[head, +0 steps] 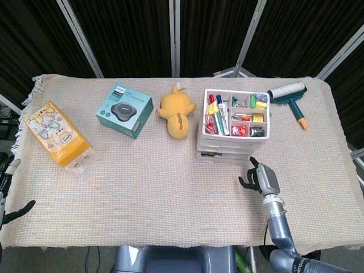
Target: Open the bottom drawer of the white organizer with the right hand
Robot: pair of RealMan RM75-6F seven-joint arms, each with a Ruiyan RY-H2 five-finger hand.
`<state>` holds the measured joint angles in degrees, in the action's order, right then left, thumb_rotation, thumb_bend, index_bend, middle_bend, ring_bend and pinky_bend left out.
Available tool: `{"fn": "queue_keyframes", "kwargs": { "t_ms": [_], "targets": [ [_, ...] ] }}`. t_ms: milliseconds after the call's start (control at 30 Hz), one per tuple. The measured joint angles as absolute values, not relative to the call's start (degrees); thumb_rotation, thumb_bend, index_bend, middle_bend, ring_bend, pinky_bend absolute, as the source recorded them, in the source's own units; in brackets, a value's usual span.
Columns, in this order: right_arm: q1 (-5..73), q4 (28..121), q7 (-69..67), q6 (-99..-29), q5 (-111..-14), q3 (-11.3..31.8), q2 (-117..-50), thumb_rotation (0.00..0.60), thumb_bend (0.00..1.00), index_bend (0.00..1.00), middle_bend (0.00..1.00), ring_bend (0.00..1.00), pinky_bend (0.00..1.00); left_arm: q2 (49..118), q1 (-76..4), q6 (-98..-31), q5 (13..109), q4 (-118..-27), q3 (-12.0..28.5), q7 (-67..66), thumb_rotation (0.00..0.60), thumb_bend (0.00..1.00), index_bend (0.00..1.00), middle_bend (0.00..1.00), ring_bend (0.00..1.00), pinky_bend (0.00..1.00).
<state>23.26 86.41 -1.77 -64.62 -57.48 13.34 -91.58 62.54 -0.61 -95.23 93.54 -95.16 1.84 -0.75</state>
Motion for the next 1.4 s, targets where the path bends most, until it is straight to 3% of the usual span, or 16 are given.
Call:
{"fn": "queue_keyframes", "kwargs": {
  "t_ms": [500,600,833,900,1400],
  "targets": [
    [24.1,84.1,-1.4,-62.4,-56.0,14.4,-94.1,0.600,0.30,0.31,0.87,0.88,0.74,62.5,-0.7,-94.9,93.3,-95.1,1.9,-0.7,0.600,0.15,0.00,0.00,0.00,0.00],
    [24.1,83.9,-1.9,-62.1,-55.9,14.6,-94.5,0.600,0.32,0.37,0.88,0.88,0.74,62.6,-0.8,-94.8,93.3,-95.1,1.9,-0.9,0.600,0.15,0.00,0.00,0.00,0.00],
    [23.9,83.9,-2.5,-62.3,-56.4,14.7,-94.5,0.600,0.37,0.66,0.88,0.89,0.74,62.6,-0.8,-94.7,93.1,-95.0,1.9,-0.8,0.600,0.14,0.00,0.00,0.00,0.00],
    [23.6,84.6,-2.8,-62.3,-56.7,14.6,-94.1,0.600,0.37,0.68,0.88,0.89,0.74,62.6,-0.9,-94.5,93.3,-95.0,1.9,-1.0,0.600,0.15,0.00,0.00,0.00,0.00],
    [21.0,89.0,-4.4,-62.0,-58.7,12.0,-91.6,0.600,0.37,0.68,0.88,0.89,0.74,62.7,-0.9,-94.7,93.5,-95.1,1.8,-1.3,0.600,0.15,0.00,0.00,0.00,0.00]
  ]
}}
